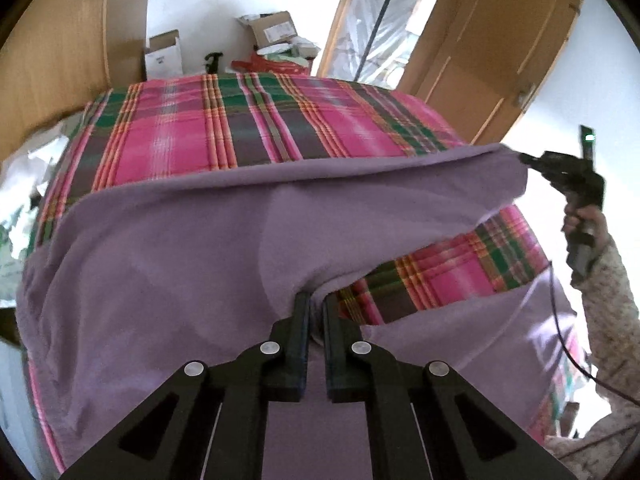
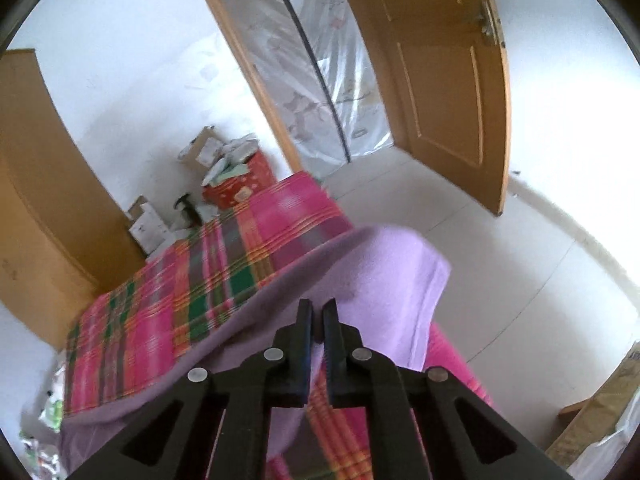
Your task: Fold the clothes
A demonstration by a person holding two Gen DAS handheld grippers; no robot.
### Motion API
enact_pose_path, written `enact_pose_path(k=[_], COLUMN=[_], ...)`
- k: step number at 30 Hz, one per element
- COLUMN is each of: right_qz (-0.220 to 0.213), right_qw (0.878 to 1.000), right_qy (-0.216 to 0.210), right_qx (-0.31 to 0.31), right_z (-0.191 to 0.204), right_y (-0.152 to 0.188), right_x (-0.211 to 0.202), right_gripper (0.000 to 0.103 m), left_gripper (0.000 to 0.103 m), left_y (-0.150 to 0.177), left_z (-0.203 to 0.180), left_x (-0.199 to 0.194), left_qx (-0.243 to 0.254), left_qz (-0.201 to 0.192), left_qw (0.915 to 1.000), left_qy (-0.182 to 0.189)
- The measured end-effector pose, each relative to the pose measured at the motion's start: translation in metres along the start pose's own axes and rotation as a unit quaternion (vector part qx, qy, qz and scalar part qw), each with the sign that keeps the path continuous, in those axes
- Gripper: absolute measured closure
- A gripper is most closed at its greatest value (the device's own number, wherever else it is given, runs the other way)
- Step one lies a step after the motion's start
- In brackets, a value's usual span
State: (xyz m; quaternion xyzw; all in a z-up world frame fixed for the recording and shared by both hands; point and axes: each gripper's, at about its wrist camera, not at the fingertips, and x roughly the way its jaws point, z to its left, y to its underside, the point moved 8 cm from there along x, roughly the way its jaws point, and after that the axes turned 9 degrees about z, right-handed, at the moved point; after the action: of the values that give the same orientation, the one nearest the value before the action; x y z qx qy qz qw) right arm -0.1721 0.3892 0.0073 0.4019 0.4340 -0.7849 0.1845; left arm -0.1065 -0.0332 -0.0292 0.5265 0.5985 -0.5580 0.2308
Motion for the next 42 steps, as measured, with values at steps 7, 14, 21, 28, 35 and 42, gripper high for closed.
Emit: enact_pose_path(k=[7,14,21,28,35,42], right_qz=[0.055,0.021,0.012,0.016,0.024,0.072], right_qw=[0.997,0.998,0.997,0.999,0.995,0.994], right_qy=[0.048,0.065,0.080,0.046,0.003,-0.047], right_qx=[0.011,0.001,-0.001,-0.003,0.093,0.073], right_z=[-0.030,-0.037,-0.052,-0.056,-0.093,-0.096], right_y=[0.029,0.026,0.020,0.031,0.025,0.042], right_x=[0.040,0.025,0.007,0.001,0.006,0.026], right_gripper=[0.098,0.098,0.102,0.100,0.074,0.066], left_gripper=[0.097,0.097,0.097,0.097,0.097,0.090], left_y=[0.018,0.025,0.023,0.005,-0.017,-0.030], left_z=[-0.003,-0.006,-0.012,-0.019,-0.016,-0.025], left_x=[0.015,0.017,0.020,-0.005,-0.017,0.012], left_qx=[0.017,0.021,0.025,0.007,-0.017,-0.006], left_qz=[0.035,0.042,0.045,0.000,-0.026,0.009], left_qw=[0.9992,0.9988,0.9985,0.9966,0.9938,0.9947], left_qy=[0.006,0.012,0.018,0.083,0.106,0.102])
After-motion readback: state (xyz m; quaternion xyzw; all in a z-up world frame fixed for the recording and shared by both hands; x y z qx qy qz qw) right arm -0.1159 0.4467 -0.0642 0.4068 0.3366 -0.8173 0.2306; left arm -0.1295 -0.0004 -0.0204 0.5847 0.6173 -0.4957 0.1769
